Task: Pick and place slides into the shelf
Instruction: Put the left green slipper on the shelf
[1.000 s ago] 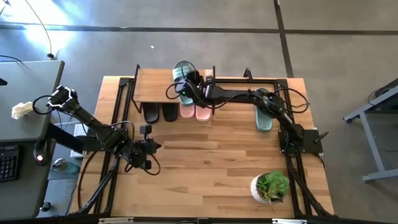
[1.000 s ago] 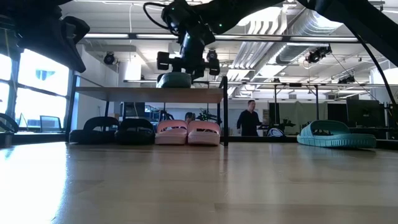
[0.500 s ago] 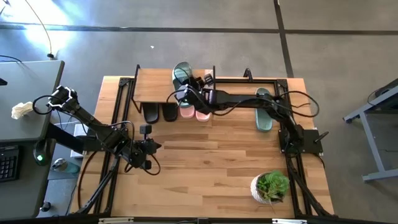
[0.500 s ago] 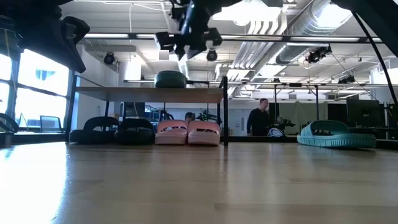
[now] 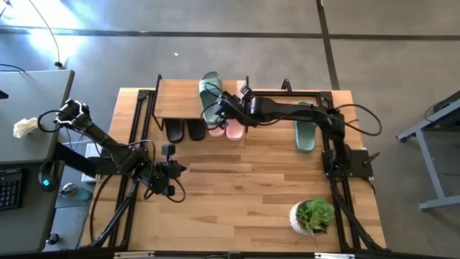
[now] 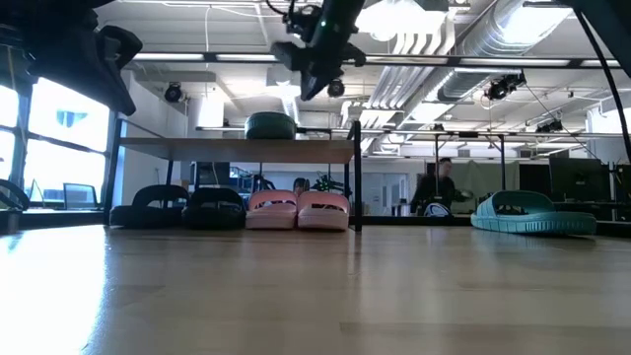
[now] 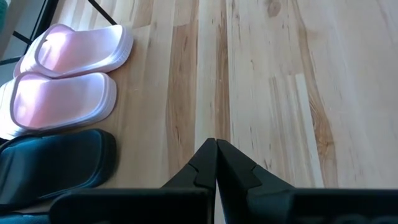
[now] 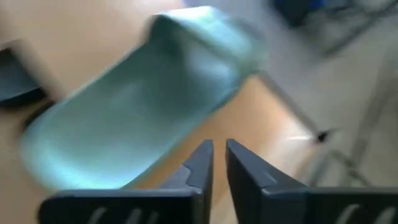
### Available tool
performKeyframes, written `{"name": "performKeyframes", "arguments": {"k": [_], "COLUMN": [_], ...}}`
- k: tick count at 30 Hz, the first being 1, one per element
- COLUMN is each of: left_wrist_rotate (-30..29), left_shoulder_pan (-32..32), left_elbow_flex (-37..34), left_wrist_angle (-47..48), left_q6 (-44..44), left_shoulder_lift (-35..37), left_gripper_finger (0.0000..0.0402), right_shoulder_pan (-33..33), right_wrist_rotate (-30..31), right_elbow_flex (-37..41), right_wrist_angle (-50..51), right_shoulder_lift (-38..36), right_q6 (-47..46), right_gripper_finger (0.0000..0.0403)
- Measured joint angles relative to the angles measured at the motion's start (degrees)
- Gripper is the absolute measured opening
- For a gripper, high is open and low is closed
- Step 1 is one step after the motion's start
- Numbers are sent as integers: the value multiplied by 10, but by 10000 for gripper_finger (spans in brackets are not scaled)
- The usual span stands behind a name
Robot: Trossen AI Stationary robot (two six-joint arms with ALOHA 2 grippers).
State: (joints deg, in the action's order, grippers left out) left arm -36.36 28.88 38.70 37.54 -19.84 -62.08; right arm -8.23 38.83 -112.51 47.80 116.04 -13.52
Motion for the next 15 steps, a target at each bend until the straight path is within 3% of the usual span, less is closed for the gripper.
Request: {"name": "performKeyframes", "arguments": {"k": [5, 15], "left_wrist_rotate": [9, 15], "left_shoulder_pan": [0, 0], "left_elbow_flex": [0, 0], "left_wrist_angle": [-1, -1], "left_q6": [-1, -1], "left_shoulder_lift": [0, 0], "left_gripper_finger": [1, 1], "right_shoulder_pan": [-33, -72], "right_wrist_rotate": [-235, -282], "right_elbow_flex": [1, 1], "right_wrist_angle": [18, 45], "right_shoulder_lift": [-12, -8], "right_q6": [17, 10], "right_gripper_finger": [5, 0]}}
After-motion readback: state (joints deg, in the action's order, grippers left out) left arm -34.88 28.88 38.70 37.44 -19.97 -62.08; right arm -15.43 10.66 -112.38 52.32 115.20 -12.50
